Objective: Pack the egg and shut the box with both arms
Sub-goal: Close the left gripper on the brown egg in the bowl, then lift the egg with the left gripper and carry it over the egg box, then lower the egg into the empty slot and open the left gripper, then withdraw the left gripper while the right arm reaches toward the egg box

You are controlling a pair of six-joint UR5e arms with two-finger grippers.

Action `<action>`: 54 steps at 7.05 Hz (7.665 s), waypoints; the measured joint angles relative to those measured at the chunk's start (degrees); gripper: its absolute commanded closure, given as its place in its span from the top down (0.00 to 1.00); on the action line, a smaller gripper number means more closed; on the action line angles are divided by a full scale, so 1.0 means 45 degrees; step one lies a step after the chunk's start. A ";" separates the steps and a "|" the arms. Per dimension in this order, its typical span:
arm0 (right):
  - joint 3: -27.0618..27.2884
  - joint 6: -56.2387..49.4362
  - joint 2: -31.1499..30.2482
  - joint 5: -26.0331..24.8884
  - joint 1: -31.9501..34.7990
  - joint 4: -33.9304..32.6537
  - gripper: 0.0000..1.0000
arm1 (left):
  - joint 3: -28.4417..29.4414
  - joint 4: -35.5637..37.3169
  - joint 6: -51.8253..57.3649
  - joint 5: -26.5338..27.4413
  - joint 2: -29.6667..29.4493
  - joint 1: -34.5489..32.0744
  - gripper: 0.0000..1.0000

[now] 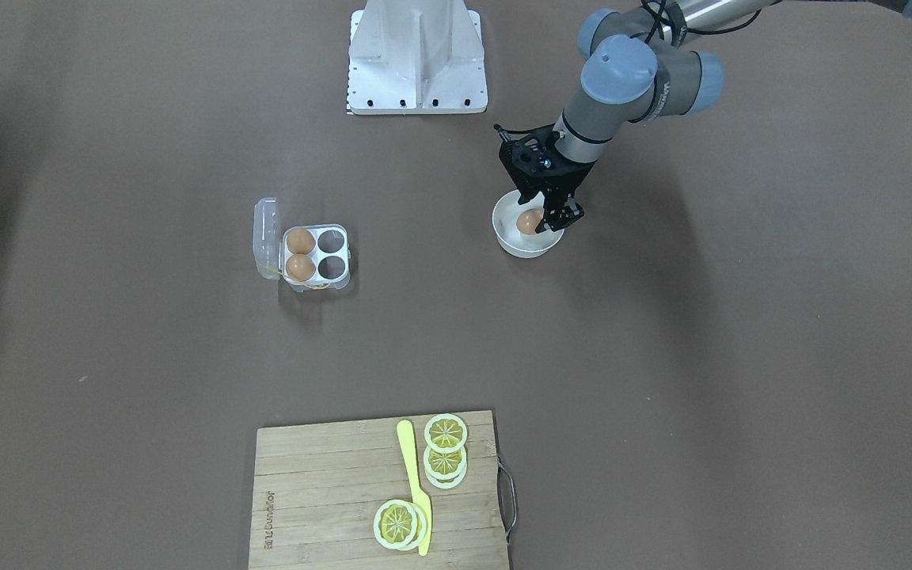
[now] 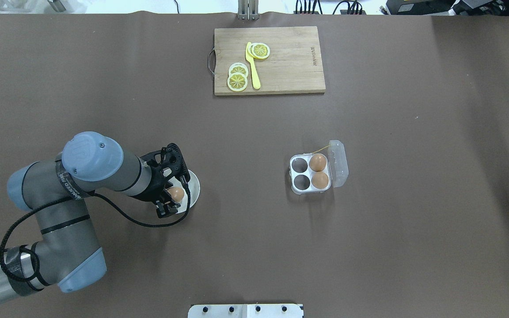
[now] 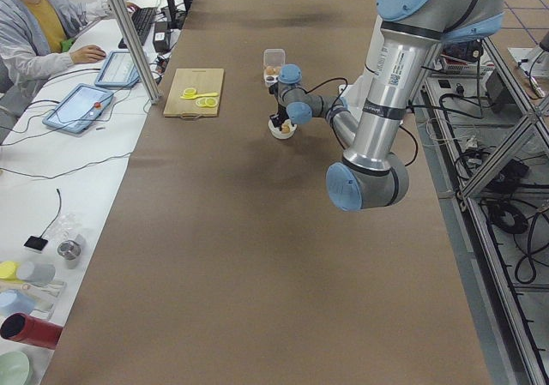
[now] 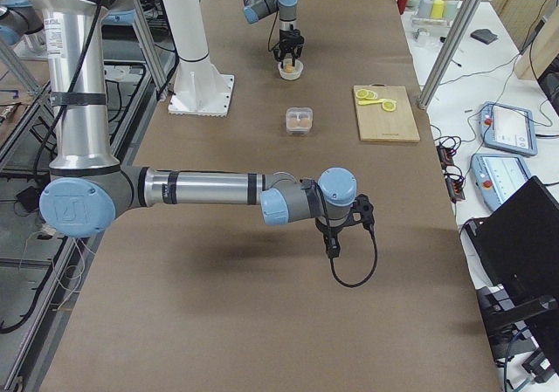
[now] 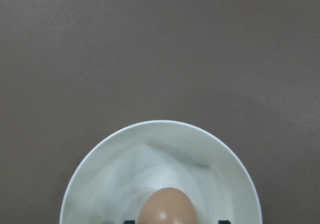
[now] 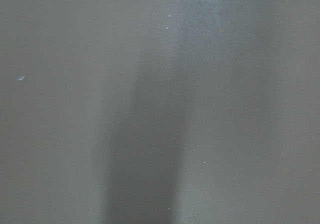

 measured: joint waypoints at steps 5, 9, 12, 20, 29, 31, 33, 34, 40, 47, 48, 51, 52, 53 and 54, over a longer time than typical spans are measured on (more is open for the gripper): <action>-0.0053 -0.0008 0.0013 0.0132 0.0004 -0.0004 1.00 | -0.0073 0.0038 -0.0308 0.0021 0.0089 -0.0034 0.00; -0.0017 0.0005 0.0052 0.0137 -0.0004 -0.0001 1.00 | -0.0574 0.0080 -0.2111 -0.0005 -0.0024 -0.0030 0.00; -0.0055 -0.0012 0.0169 0.0115 -0.0004 0.0000 1.00 | -0.0947 0.0064 -0.2207 0.0492 -0.1288 -0.0051 0.00; 0.0033 -0.0015 0.0350 0.0003 -0.0004 0.0020 1.00 | 0.1866 -0.1847 -0.2028 0.1917 -0.4737 0.1064 0.00; 0.0039 0.0005 0.0333 0.0004 -0.0004 0.0019 1.00 | 0.5295 -0.5928 -0.2035 0.4175 -0.6152 0.1856 0.00; 0.0046 0.0005 0.0333 0.0018 -0.0004 0.0020 1.00 | 0.5532 -0.7004 -0.2035 0.4551 -0.6179 0.1845 0.00; 0.0073 0.0005 0.0336 0.0020 -0.0004 0.0020 1.00 | 0.6082 -0.8509 -0.2022 0.4781 -0.6014 0.1879 0.00; 0.0075 0.0005 0.0344 0.0020 -0.0004 0.0020 1.00 | 0.6407 -0.9169 -0.2021 0.4807 -0.5961 0.1915 0.00; 0.0097 0.0009 0.0352 0.0033 -0.0004 0.0021 1.00 | 0.7048 -1.0229 -0.2020 0.5470 -0.5913 0.2218 0.00; 0.0245 0.0197 0.0375 0.0057 -0.0004 0.0020 1.00 | 0.7054 -1.0474 -0.2057 0.5503 -0.5933 0.2227 0.99; 0.0261 0.0212 0.0383 0.0058 -0.0004 0.0019 1.00 | 0.7054 -1.0491 -0.2073 0.5500 -0.5934 0.2225 0.99; 0.0273 0.0225 0.0415 0.0051 -0.0004 0.0020 1.00 | 0.6351 -0.9323 -0.3160 0.5889 -0.5911 0.2108 0.99; 0.0271 0.0309 0.0465 0.0029 -0.0004 0.0020 1.00 | 0.5261 -0.7470 -0.4383 0.5976 -0.5599 0.1965 0.99; 0.0267 0.0467 0.0568 -0.0003 -0.0035 0.0019 1.00 | 0.3465 -0.4762 -0.5559 0.5975 -0.4997 0.1711 0.99; 0.0268 0.0728 0.0738 -0.0102 -0.0155 0.0020 1.00 | 0.1346 -0.1173 -0.6562 0.5617 -0.4371 0.1111 0.99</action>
